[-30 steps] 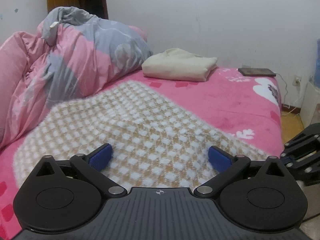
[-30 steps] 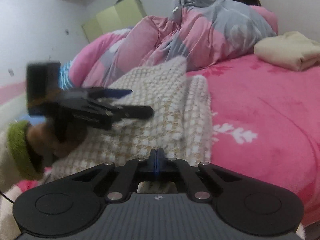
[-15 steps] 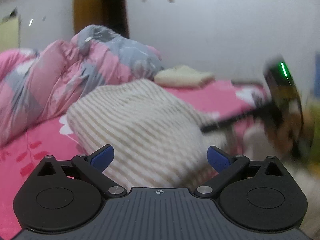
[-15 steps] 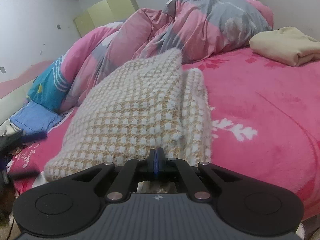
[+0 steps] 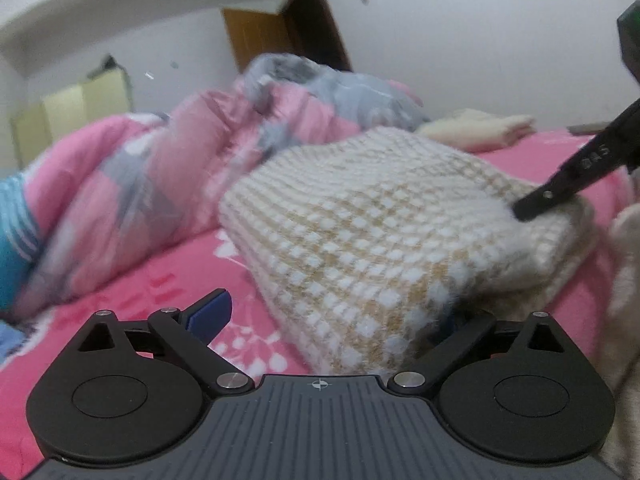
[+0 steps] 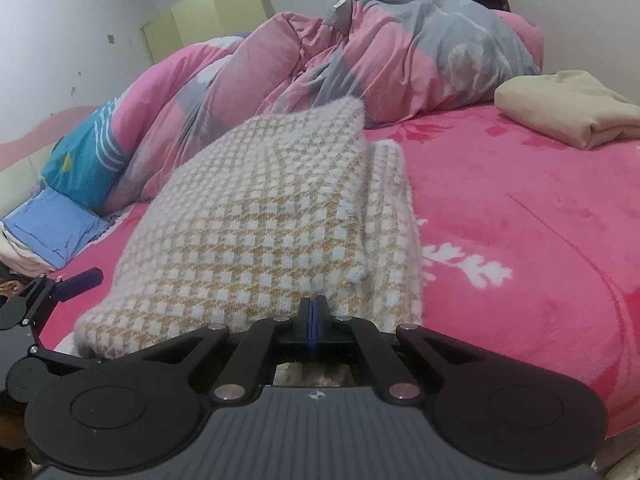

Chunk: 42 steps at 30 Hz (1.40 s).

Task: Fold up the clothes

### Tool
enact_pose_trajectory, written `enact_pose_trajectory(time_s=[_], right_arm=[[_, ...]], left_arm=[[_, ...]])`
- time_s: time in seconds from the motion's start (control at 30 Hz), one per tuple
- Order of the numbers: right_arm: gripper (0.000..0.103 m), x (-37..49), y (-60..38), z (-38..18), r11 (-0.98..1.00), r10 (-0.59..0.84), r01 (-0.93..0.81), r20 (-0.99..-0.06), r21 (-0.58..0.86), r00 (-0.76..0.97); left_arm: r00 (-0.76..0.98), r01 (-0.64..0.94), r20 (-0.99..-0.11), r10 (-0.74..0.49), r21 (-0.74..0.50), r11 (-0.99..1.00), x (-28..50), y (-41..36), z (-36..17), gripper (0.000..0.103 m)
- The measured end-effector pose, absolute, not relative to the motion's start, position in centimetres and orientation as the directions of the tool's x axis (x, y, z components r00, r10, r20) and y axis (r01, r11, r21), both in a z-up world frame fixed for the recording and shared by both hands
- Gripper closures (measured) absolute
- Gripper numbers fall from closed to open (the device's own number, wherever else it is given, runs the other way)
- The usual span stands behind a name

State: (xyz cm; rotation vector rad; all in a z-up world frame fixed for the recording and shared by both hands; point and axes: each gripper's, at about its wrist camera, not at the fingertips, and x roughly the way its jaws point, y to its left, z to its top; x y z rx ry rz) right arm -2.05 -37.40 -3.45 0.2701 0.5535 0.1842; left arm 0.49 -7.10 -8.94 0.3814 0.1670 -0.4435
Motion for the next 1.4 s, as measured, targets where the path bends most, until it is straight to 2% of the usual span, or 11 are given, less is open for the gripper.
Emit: enact_pose_trajectory(time_s=[0.07,0.2,0.4,0.53,0.77,1.07,1.13,1.23,1.27,1.3,1.4], right_arm=[[0.103,-2.1,-37.3,-3.4,0.949,0.249,-0.108,-0.491,0.297,0.835],[0.103,-2.1,-36.8,-3.5,0.948,0.265,-0.132,-0.488,0.289,0.832],[0.103,-1.8,-36.8,-3.7,0.946,0.266,-0.128,-0.49,0.298,0.83],[0.103,-1.8,-36.8,-3.6,0.943,0.29,-0.157,-0.491,0.294,0.822],[0.103,-1.7,-37.0,-3.8,0.939,0.302,-0.168,-0.487,0.3,0.82],[0.103,-1.8,-36.8,-3.6,0.941,0.297,-0.165,-0.491,0.295,0.819],[0.103,-1.8,-36.5,-3.4,0.946,0.287,-0.161,-0.5,0.281,0.817],[0.103,-1.7,-35.8,-2.6,0.959,0.263,-0.16,-0.529,0.232,0.807],[0.103,-1.5,-35.5,-1.9,0.963,0.256,-0.16,-0.55,0.218,0.795],[0.103,-1.4,-35.3,-1.3,0.966,0.249,-0.16,-0.571,0.203,0.782],[0.101,-0.9,-34.2,2.3,0.975,0.223,-0.179,-0.56,0.134,0.798]], left_arm=[[0.937,0.347,-0.176,-0.303,0.357,0.867,-0.1,-6.3,-8.4,0.004],[0.941,0.33,-0.207,-0.269,0.381,0.864,-0.4,-5.0,-8.9,0.004],[0.939,0.334,-0.206,-0.274,0.368,0.868,0.7,-6.9,-9.4,0.001],[0.905,0.396,-0.272,-0.328,0.254,0.882,0.9,-3.3,-9.0,0.0],[0.876,0.439,-0.268,-0.401,0.101,0.893,-1.0,-1.2,-7.2,0.003],[0.84,0.479,-0.239,-0.487,-0.093,0.873,-3.0,1.1,-4.9,0.001],[0.844,0.48,-0.217,-0.49,-0.103,0.871,-1.7,-0.3,-4.4,0.004],[0.839,0.497,-0.235,-0.491,-0.034,0.867,0.4,-3.6,-4.9,0.021],[0.83,0.504,-0.273,-0.487,-0.007,0.864,1.1,-4.9,-5.5,0.035],[0.824,0.504,-0.303,-0.479,0.005,0.864,1.6,-5.7,-6.1,0.044],[0.829,0.495,-0.311,-0.465,0.023,0.868,1.6,-6.7,-7.2,0.042]])
